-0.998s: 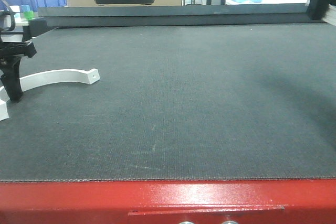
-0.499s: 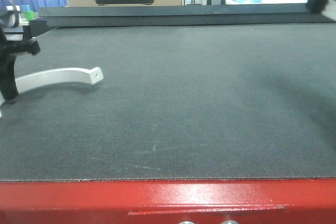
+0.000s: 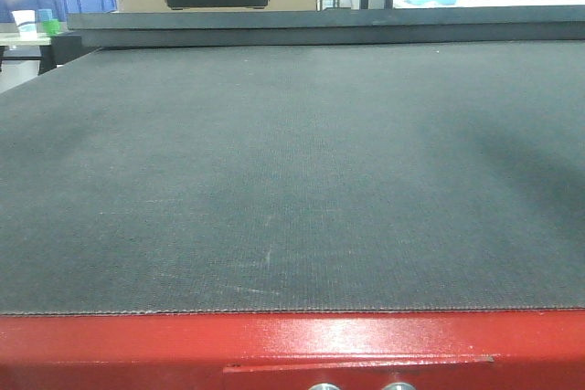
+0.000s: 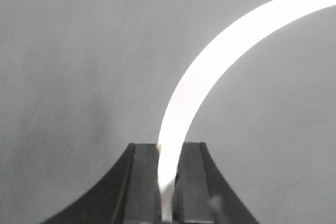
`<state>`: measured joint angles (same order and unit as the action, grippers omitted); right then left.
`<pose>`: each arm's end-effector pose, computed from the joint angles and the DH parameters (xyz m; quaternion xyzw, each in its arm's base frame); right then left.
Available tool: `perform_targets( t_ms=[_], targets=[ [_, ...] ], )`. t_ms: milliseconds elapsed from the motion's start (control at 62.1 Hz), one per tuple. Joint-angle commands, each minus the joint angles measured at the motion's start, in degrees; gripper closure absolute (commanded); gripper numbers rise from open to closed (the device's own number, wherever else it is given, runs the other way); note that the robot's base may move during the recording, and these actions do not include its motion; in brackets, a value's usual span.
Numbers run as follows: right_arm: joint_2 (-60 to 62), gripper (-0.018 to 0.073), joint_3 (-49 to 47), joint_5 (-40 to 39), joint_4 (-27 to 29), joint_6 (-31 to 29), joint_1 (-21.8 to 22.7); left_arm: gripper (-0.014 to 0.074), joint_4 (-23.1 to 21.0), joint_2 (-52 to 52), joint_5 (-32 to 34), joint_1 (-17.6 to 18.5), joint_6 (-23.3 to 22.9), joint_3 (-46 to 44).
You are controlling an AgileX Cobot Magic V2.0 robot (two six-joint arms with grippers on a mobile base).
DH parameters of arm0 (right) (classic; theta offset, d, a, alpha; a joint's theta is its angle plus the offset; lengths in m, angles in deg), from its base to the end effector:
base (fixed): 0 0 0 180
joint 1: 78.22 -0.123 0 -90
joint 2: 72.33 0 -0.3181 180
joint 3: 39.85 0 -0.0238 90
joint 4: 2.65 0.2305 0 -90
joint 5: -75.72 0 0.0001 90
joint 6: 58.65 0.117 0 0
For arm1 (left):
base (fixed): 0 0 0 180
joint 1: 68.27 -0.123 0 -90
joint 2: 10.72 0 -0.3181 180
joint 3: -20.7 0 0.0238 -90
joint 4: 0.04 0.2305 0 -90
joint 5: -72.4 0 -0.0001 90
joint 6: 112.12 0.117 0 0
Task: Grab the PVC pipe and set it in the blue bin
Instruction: 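Lift both held white pipe pieces up off the felt table, then drive the base back from the table holding both pipe pieces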
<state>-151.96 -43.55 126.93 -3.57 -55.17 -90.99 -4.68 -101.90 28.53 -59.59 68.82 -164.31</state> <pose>0.2478 0.0547 0.4443 -0.0742 0.8924 0.0551 0.4417 0.3197 -0.0555 0.4051 0.0614 0.9037 -0.0661 0.4184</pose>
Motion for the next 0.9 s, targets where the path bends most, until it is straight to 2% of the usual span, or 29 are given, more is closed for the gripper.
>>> perform_targets(
  t_ms=[0, 242, 338, 435, 564, 644, 886],
  targets=[
    [3.99, 0.0727, 2.46, -3.86, -1.1, -0.56, 0.04, 0.0707, -0.73, 5.16, 6.78, 1.74, -1.24, 2.04],
    [17.55, 0.0727, 16.71, -17.22, -1.1, -0.56, 0.04, 0.0707, -1.86, 16.83, 16.03, 2.16, -1.24, 11.09],
    [22.96, 0.0727, 23.02, -23.21, -0.99, -0.56, 0.04, 0.0707, -2.4, 22.24, 21.16, 2.16, -1.24, 17.34],
    [28.46, 0.0727, 28.14, -25.98, -0.89, -0.56, 0.04, 0.0707, -4.07, 27.13, 25.82, 2.16, -1.24, 23.96],
    [36.14, 0.0727, 32.76, -25.72, -0.89, -0.56, 0.04, 0.0707, -5.53, 34.52, 29.69, 2.16, -1.24, 32.43],
    [41.18, 0.0727, 34.53, -24.41, -0.77, -0.56, 0.04, 0.0707, -5.81, 39.61, 29.88, 1.92, -1.24, 37.48],
    [50.89, 0.0727, 34.97, -19.57, -0.53, -0.56, 0.04, 0.0707, -5.29, 51.54, 29.33, 1.92, -1.24, 42.0]
  ],
)
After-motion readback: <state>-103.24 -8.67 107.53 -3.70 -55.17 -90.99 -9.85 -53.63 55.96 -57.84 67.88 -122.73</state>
